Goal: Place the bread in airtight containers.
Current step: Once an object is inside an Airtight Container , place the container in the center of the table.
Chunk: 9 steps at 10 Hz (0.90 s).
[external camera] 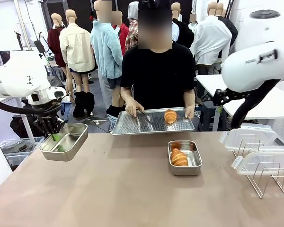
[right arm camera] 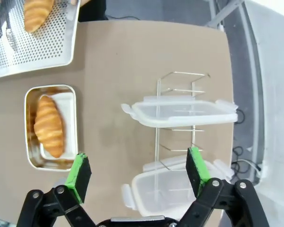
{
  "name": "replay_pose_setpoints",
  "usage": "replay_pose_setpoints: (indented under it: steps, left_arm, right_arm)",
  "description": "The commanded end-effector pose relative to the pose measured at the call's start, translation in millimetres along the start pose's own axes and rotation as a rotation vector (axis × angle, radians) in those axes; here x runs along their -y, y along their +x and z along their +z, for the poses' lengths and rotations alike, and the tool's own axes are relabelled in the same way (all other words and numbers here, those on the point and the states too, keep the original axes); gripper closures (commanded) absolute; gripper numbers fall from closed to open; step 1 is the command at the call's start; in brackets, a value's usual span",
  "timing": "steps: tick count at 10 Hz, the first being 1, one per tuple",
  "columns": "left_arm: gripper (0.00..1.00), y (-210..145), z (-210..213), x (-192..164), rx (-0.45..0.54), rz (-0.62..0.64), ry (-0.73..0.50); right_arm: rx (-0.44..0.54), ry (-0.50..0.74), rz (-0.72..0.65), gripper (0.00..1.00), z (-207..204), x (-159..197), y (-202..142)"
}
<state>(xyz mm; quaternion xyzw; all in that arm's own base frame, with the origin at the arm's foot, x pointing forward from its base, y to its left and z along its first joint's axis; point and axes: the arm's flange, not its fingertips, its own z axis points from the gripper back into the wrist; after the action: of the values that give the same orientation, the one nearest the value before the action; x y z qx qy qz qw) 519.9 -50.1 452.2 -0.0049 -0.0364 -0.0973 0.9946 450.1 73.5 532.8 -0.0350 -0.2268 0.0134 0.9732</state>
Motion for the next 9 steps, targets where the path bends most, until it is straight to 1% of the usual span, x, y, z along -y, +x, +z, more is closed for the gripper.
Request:
replay_pose_setpoints:
  steps: [1,2,9]
  left_arm:
    - [1.00,0,3,-1,0.006,-0.009,0.002]
    - [1.00,0,3,-1,0.006,-0.009,0.002]
    - [1.00,0,3,-1,0.006,-0.009,0.002]
  right_arm:
    - [-0.003,0.040,0.039,0.00,-5,2,-14]
    - [0.000,0.000,0.000,0.00,0,0,0]
    - [0.000,0.000,0.000,0.00,0,0,0]
